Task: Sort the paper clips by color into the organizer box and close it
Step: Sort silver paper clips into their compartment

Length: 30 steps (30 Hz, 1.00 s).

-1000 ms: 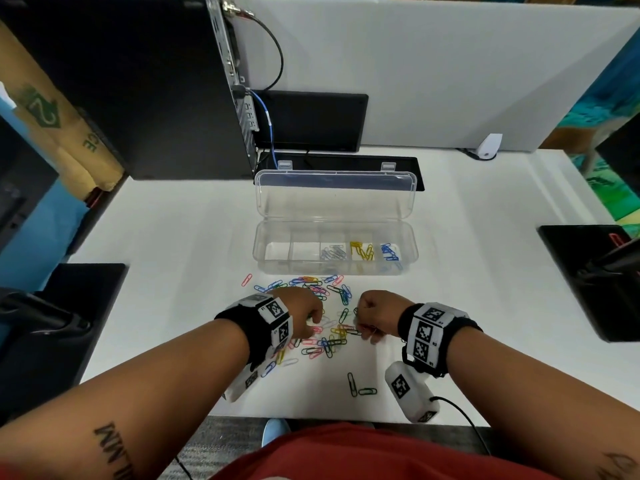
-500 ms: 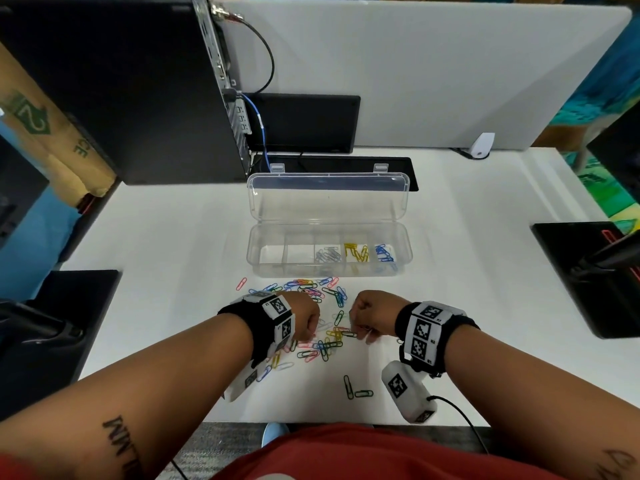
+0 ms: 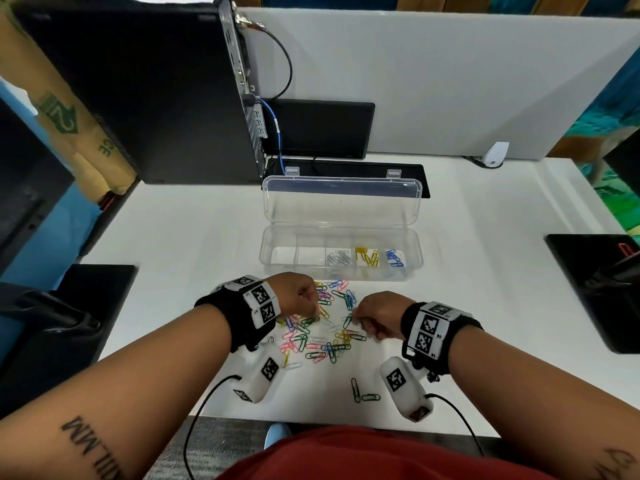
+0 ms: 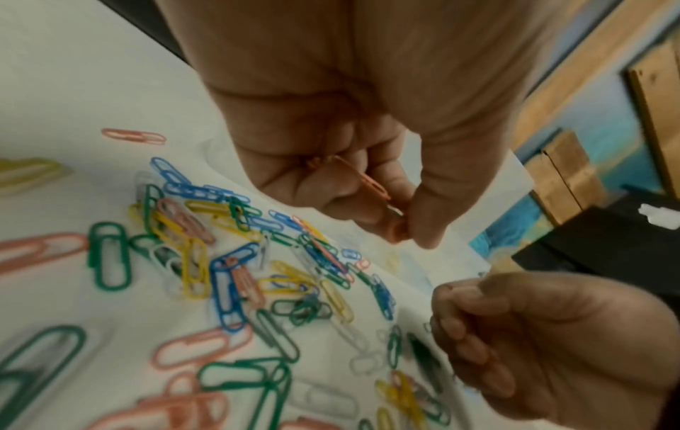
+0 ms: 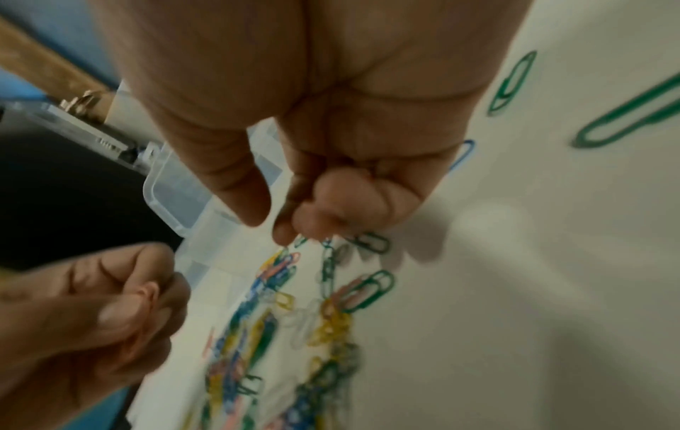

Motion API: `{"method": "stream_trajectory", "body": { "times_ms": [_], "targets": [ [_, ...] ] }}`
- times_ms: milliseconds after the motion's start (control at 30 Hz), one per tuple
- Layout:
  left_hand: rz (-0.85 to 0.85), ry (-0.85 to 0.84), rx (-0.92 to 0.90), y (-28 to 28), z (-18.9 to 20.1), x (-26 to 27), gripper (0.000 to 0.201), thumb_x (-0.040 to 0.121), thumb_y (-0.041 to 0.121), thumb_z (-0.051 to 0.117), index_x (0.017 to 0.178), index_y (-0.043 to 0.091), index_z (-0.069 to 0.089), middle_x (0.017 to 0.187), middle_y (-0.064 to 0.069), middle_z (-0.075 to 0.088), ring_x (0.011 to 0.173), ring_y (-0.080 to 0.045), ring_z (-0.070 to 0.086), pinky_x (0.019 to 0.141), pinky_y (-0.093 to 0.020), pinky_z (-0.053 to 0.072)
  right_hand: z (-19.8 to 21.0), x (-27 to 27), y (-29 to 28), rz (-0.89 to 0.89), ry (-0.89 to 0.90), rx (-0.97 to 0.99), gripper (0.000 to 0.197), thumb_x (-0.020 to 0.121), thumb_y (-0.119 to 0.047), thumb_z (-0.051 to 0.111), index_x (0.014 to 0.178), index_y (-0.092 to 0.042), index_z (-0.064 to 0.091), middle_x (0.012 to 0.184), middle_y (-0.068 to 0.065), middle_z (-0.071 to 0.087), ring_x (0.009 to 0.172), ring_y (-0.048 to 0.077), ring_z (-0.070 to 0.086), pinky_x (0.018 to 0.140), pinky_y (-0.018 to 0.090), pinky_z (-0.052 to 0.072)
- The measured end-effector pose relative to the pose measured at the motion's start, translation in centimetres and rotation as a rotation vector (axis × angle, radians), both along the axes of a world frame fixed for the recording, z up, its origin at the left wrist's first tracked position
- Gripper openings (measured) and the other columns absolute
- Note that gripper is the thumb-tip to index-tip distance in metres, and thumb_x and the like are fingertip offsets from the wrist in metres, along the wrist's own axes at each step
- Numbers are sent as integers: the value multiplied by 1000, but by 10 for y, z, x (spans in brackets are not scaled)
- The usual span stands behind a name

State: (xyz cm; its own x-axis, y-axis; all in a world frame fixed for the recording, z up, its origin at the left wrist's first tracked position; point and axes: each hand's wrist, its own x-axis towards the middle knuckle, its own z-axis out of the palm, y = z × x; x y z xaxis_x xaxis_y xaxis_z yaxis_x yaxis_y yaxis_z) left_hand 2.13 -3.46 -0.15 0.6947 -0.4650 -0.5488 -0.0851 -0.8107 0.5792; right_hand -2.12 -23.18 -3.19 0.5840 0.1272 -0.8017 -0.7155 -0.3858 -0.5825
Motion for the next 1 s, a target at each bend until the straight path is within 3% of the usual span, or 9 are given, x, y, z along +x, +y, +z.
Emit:
{"method": "stream_trajectory", "body": {
  "times_ms": [133, 233, 333, 433, 533, 600, 733, 867, 1000],
  "targets": [
    [206, 145, -179, 5, 4, 0, 15, 84, 9, 66, 87, 21, 59, 62, 4, 55, 56, -12, 49, 60, -25, 41, 8, 3, 5, -274, 106, 300, 30, 96, -9, 33, 72, -4, 50, 63, 7, 40, 55, 18, 38, 45, 22, 35],
    [479, 343, -346, 5, 10, 2, 18, 90, 0, 55, 87, 16, 62, 60, -2, 53, 43, -7, 47, 44, -18, 42, 19, 9, 4, -374, 47, 393, 27, 94, -6, 36, 84, 4, 59, 72, 15, 56, 62, 24, 56, 55, 29, 52],
    [679, 452, -497, 4, 21, 6, 22, 92, -3, 48, 79, 7, 63, 63, -7, 55, 52, -10, 51, 43, -13, 47, 34, 18, 3, -456, 1, 489, 28, 92, -4, 35, 93, 7, 61, 80, 19, 64, 69, 26, 64, 62, 30, 58],
    [817, 526, -647, 3, 26, 15, 23, 93, 0, 43, 78, 3, 60, 64, -8, 50, 46, -10, 54, 40, -14, 48, 48, 27, 6, -543, -11, 576, 33, 92, -4, 28, 96, 7, 59, 88, 22, 63, 83, 31, 61, 66, 32, 59],
    [921, 559, -764, 1, 30, 24, 22, 96, 12, 46, 83, 2, 60, 75, -9, 55, 61, -14, 57, 46, -17, 54, 57, 35, 12, -576, -24, 596, 35, 91, -7, 26, 98, 7, 58, 90, 22, 62, 82, 30, 61, 61, 30, 59],
    [928, 545, -776, 0, 28, 30, 30, 97, 26, 46, 88, 2, 62, 84, -12, 60, 74, -19, 59, 59, -24, 57, 60, 41, 15, -590, -26, 594, 35, 91, -8, 27, 101, 6, 57, 92, 21, 62, 81, 29, 61, 59, 28, 58],
    [914, 551, -766, -2, 27, 43, 43, 97, 42, 40, 94, 4, 60, 92, -13, 60, 83, -22, 59, 83, -32, 49, 62, 53, 19, -591, -21, 609, 34, 88, -9, 29, 101, 5, 57, 92, 20, 62, 80, 27, 61, 60, 26, 57],
    [910, 534, -741, -3, 29, 52, 46, 97, 46, 36, 95, 8, 60, 95, -12, 59, 83, -20, 58, 80, -30, 48, 64, 66, 26, -556, -16, 605, 32, 87, -9, 31, 99, 4, 57, 90, 18, 62, 79, 26, 60, 66, 28, 56],
    [893, 535, -716, -6, 29, 61, 47, 97, 49, 34, 99, 10, 60, 89, -9, 55, 76, -16, 53, 74, -27, 46, 64, 79, 34, -555, -18, 565, 25, 87, -8, 31, 96, 1, 52, 84, 15, 56, 70, 22, 54, 62, 26, 50]
  ]
}}
